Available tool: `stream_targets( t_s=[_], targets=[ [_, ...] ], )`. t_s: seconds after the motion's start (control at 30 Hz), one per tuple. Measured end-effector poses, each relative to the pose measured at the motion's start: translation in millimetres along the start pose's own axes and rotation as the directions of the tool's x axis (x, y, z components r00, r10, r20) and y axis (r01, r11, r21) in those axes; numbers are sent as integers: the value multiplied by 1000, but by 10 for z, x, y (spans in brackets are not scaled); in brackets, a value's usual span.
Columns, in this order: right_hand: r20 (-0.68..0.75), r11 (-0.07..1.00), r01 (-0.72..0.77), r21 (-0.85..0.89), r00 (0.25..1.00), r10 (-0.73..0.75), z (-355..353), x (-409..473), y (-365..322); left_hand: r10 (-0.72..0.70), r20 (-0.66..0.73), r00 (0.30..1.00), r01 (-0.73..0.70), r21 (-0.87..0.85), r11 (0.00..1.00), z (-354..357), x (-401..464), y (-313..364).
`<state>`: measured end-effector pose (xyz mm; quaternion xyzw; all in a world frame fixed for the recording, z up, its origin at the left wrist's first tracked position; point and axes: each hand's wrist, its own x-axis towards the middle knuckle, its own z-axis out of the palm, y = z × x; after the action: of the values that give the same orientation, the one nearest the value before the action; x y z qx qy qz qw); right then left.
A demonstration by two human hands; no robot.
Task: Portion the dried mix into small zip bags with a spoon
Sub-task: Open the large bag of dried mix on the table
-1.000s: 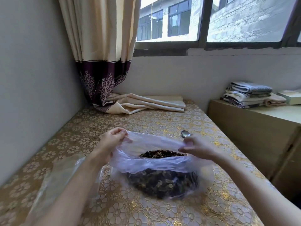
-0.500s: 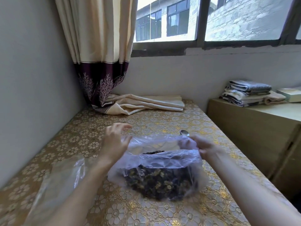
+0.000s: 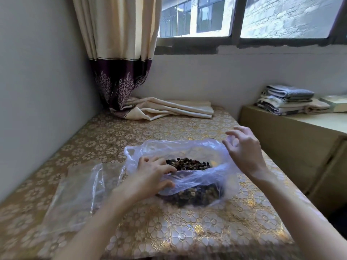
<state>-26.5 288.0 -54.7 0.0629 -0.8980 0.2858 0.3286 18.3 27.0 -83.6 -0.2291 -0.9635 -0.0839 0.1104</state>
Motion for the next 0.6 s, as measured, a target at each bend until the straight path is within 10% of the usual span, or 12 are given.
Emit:
stream_targets(
  t_s=[0.23,0.47,0.6],
  targets=[
    [-57,984,169,-50,983,-172,-19,-255,29,180,-187,966,-171,65,983,-65,-222,118],
    [242,986,-41,-160,967,80,3,-471,163,239,-394,888,-194,151,969,-25,-416,205],
    [526,967,-158,-198,816,241,8,-484,22,212,-452,866,-155,162,975,77,-521,310]
  ],
)
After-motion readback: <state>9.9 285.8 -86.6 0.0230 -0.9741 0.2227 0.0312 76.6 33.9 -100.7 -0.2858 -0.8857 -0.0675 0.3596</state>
